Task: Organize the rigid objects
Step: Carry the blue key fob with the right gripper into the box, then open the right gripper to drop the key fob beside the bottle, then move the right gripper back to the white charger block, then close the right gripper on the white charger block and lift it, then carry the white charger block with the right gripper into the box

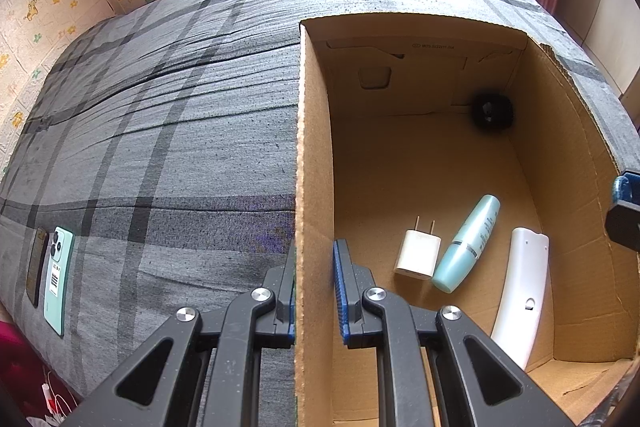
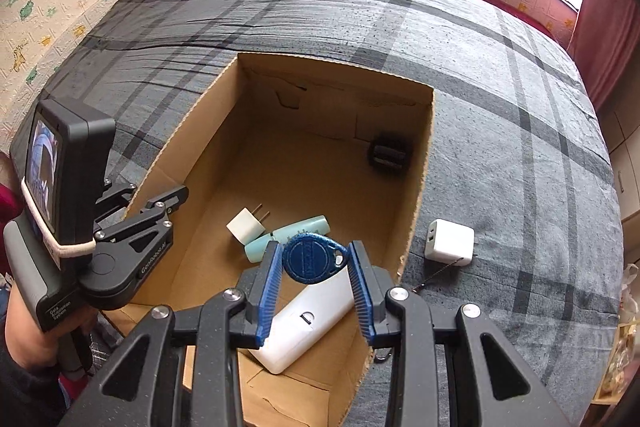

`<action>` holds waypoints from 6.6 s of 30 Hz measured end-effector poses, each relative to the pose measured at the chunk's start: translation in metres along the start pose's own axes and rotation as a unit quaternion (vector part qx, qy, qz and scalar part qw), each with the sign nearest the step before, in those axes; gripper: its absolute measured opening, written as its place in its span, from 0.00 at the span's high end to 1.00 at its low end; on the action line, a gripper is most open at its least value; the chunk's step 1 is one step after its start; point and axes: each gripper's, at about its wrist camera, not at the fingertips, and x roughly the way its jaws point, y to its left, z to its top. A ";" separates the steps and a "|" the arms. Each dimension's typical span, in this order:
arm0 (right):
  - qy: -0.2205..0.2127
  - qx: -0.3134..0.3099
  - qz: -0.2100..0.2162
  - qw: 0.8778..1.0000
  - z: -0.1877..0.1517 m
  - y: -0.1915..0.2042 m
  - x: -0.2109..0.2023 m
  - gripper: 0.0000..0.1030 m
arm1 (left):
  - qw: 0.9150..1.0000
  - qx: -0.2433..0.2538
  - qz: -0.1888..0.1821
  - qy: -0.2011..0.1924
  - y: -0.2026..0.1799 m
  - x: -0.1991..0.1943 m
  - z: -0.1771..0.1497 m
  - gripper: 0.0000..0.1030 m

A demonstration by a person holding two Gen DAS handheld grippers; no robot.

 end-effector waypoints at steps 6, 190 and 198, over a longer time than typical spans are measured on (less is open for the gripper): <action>0.016 -0.009 0.009 1.000 0.007 0.014 0.023 0.66 | 1.000 0.001 0.001 0.001 0.000 0.001 0.000 0.85; -0.038 0.048 -0.045 0.997 0.040 -0.083 -0.023 0.32 | 1.000 0.009 0.010 0.001 -0.003 0.000 0.000 0.84; -0.038 0.019 -0.028 0.999 0.052 -0.048 -0.017 0.32 | 1.000 0.007 0.007 0.001 -0.002 0.001 0.001 0.84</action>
